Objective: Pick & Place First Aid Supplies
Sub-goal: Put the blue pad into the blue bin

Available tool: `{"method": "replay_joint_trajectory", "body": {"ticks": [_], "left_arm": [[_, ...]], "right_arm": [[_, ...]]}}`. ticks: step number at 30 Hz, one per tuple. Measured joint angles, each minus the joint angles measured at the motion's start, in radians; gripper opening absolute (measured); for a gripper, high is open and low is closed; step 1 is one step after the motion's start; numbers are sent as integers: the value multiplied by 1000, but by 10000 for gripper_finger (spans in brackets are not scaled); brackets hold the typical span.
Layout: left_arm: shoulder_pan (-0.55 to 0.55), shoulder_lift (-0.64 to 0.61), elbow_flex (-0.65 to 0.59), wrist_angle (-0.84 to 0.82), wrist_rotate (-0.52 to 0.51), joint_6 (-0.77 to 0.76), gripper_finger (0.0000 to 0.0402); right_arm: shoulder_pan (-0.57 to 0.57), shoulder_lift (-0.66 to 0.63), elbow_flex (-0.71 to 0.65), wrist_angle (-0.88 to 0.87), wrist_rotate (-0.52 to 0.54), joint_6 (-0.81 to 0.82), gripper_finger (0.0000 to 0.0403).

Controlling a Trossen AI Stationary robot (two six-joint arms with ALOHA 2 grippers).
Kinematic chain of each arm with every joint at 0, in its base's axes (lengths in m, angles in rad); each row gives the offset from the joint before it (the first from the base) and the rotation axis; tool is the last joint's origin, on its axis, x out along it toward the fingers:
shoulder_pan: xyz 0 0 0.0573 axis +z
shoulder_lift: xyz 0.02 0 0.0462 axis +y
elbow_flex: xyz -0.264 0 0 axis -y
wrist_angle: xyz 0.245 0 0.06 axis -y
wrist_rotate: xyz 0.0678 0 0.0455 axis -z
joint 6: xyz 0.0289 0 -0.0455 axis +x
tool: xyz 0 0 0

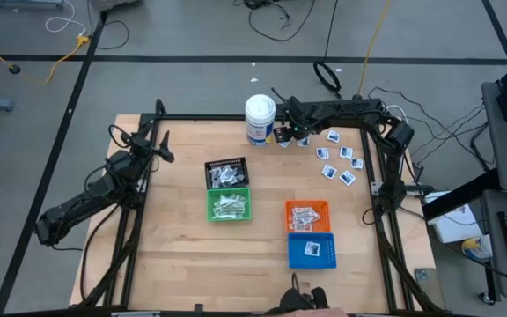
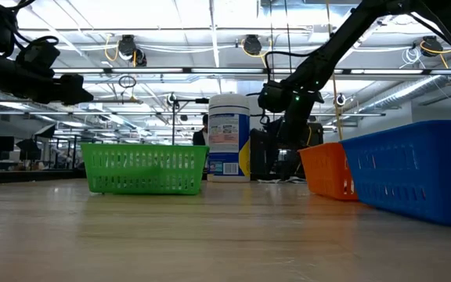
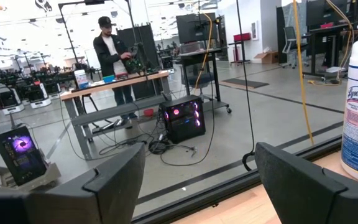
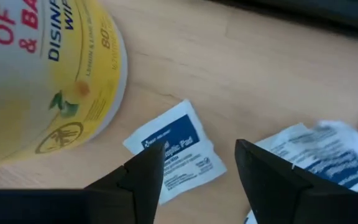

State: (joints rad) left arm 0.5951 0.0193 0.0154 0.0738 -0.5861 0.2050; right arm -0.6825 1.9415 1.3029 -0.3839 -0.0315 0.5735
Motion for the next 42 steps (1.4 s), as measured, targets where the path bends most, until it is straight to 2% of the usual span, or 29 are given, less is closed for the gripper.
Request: {"method": "replay_joint_trajectory", "body": {"ticks": [10,21,25,31,42], "left_arm": [[0,0,0,0,0,0,306],[0,0,0,0,0,0,306],[0,0,0,0,0,0,306],[0,0,0,0,0,0,306],[0,0,0,0,0,0,306]], "right_arm": [[7,0,0,-11,0,-144,162],[14,35,2,-5,-48,-178,158],[14,36,2,-20,-45,-178,122],[12,37,2,-54,-33,-182,12],[16,-6,-6,-85,-70,-166,1]]}}
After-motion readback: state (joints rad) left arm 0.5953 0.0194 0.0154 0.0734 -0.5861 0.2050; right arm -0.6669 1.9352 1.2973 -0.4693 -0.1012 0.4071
